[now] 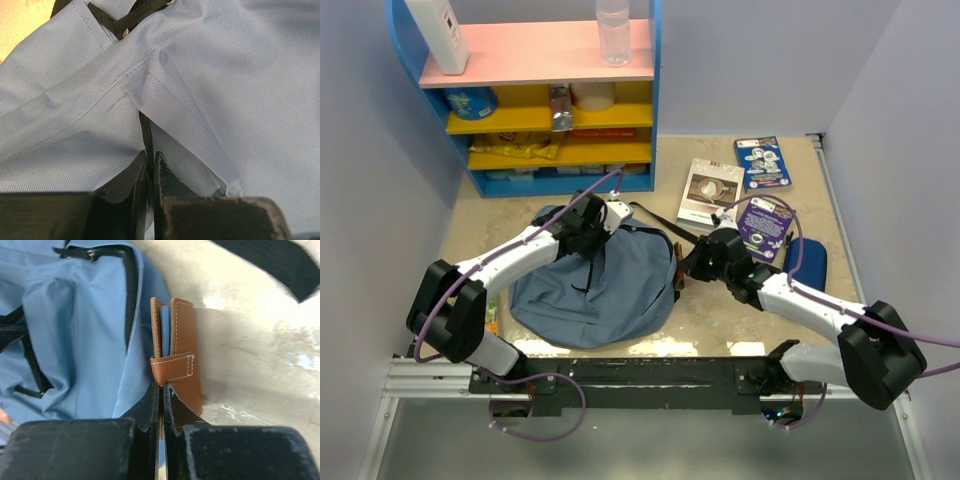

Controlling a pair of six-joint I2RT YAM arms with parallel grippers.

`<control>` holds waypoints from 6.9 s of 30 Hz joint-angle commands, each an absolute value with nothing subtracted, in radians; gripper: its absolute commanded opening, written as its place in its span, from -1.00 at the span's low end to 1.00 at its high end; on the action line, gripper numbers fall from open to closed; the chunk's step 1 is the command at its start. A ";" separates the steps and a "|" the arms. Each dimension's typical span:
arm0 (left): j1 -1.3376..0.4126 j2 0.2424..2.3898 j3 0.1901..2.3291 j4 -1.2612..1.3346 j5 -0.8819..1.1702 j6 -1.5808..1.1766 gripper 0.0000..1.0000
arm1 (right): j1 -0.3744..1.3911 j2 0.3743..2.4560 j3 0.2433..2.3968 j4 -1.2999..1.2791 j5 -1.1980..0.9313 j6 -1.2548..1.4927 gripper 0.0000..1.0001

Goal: Pack the student bag
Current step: Pick up the personal item from the center of the board, then place the personal item in the student bag, then zip the student bag at the center of the board.

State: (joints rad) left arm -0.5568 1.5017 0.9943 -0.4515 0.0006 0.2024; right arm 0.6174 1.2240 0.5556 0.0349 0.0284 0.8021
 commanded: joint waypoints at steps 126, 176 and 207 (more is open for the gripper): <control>-0.469 1.506 1.146 -0.592 0.677 0.239 -1.00 | 0.999 1.811 0.904 0.746 0.341 1.057 0.13; -0.135 1.365 1.244 -0.726 0.657 0.295 0.70 | 1.232 1.660 0.976 0.163 0.279 0.055 0.29; -0.017 1.224 1.233 -0.773 0.618 0.327 0.66 | 1.183 1.969 1.563 0.017 0.529 0.283 -1.00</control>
